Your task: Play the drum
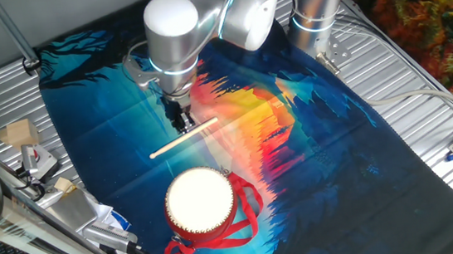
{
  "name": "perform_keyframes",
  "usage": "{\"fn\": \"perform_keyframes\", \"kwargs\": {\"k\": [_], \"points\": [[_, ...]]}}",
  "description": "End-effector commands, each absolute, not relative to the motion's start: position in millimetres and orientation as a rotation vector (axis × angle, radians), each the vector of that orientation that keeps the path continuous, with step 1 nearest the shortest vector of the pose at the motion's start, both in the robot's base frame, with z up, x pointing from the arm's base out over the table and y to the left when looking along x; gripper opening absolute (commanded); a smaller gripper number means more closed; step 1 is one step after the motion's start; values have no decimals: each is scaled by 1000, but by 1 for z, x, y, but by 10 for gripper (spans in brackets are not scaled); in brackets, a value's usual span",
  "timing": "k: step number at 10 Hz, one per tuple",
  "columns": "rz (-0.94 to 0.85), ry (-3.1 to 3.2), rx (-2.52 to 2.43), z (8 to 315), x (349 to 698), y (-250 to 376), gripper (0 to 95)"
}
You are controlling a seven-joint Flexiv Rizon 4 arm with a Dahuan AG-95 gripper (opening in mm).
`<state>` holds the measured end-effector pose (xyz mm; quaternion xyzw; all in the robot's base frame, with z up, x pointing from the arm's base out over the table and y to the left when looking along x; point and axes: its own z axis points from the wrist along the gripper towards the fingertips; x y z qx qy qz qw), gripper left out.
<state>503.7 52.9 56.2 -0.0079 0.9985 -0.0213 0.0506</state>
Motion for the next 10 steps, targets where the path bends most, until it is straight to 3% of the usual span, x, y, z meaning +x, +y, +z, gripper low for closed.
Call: {"fn": "perform_keyframes", "kwargs": {"k": [1,2,6,7,10], "points": [[-36,3042,-21,60,501,53,190],[-17,3037,-19,59,502,54,380],[-17,3038,-9,50,500,55,380],[-17,3041,-5,50,500,56,190],[-14,3042,-1,50,500,56,190]]}}
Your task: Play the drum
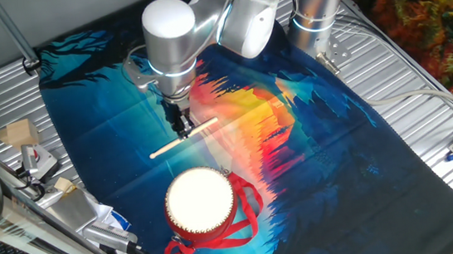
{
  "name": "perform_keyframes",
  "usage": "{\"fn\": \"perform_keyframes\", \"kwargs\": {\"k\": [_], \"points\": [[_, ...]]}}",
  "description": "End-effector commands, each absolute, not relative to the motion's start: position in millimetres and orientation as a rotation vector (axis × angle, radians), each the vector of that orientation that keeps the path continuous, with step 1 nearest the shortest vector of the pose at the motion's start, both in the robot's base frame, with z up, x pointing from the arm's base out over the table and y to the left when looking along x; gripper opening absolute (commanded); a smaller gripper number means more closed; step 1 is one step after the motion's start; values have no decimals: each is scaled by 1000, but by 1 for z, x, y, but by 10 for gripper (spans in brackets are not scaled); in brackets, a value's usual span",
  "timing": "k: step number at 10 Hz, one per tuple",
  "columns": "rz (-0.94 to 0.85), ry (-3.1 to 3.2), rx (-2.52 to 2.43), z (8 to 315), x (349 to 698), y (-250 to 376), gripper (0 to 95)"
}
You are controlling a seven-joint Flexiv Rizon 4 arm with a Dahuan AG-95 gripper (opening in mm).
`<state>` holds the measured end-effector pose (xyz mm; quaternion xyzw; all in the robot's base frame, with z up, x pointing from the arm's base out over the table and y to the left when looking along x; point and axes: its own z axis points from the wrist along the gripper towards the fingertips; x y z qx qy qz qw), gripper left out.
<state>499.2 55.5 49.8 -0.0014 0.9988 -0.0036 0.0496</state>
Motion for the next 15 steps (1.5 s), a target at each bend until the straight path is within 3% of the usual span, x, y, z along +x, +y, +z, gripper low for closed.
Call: {"fn": "perform_keyframes", "kwargs": {"k": [1,10,15], "points": [[-16,3042,-2,50,500,56,190],[-26,3082,-142,50,499,56,190],[-116,3178,-207,50,499,56,190]]}}
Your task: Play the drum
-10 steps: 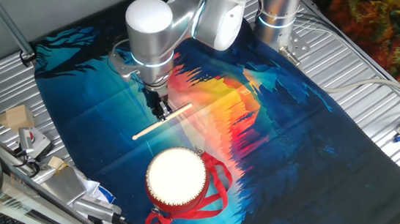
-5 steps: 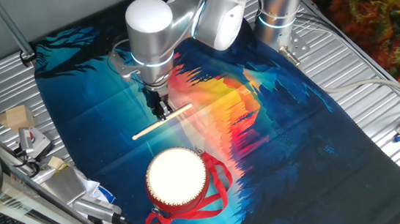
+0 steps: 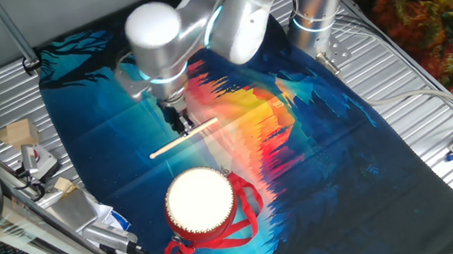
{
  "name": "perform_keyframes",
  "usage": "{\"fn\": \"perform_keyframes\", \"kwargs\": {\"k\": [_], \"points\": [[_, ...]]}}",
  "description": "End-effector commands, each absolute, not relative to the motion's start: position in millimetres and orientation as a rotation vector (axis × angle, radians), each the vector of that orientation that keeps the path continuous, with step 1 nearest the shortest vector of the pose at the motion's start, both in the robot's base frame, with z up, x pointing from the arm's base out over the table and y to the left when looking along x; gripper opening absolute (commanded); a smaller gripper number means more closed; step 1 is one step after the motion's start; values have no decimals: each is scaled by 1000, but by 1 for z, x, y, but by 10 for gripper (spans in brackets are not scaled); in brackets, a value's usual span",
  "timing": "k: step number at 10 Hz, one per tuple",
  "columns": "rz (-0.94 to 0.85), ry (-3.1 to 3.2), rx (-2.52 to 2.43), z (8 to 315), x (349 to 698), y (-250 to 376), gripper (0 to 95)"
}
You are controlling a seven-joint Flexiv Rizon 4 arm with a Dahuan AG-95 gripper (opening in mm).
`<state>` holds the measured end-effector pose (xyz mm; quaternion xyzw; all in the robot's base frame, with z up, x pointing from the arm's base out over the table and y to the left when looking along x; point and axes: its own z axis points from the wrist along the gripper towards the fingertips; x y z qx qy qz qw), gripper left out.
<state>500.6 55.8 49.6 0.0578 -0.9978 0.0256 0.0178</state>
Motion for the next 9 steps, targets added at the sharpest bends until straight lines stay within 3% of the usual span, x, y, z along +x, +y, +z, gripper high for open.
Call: {"fn": "perform_keyframes", "kwargs": {"k": [1,9], "points": [[108,-3092,200,49,500,55,190],[-3,-3132,157,26,511,51,190]]}}
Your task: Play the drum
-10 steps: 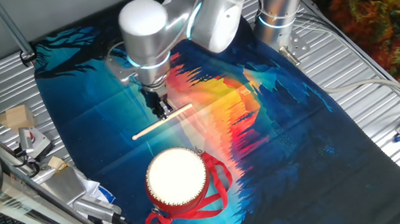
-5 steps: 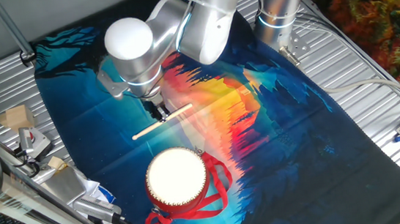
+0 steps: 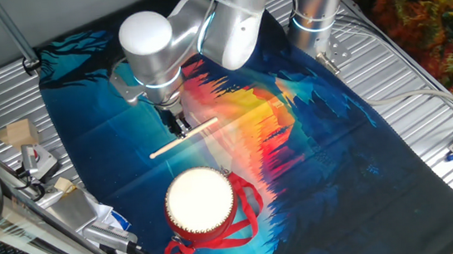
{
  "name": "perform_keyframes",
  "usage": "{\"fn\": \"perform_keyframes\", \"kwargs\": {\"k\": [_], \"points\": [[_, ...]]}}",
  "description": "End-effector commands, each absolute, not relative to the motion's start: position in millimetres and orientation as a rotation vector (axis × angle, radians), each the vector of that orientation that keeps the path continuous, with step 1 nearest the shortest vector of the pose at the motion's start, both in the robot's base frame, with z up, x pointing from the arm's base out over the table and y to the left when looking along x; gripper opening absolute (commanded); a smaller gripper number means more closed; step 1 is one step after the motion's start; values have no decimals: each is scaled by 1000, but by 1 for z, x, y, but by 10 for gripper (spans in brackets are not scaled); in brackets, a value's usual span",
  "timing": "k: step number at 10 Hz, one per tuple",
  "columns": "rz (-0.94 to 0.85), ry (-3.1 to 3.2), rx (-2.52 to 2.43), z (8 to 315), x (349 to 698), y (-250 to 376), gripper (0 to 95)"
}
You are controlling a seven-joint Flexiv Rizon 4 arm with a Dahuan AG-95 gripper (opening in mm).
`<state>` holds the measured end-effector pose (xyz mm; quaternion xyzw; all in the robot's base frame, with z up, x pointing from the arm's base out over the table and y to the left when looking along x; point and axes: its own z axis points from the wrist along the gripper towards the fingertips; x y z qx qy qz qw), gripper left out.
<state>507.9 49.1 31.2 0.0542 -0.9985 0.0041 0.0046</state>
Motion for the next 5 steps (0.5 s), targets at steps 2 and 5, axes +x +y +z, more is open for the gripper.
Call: {"fn": "perform_keyframes", "kwargs": {"k": [2,5], "points": [[-15,-3138,143,21,513,57,190],[-31,-3136,129,16,512,60,190]]}}
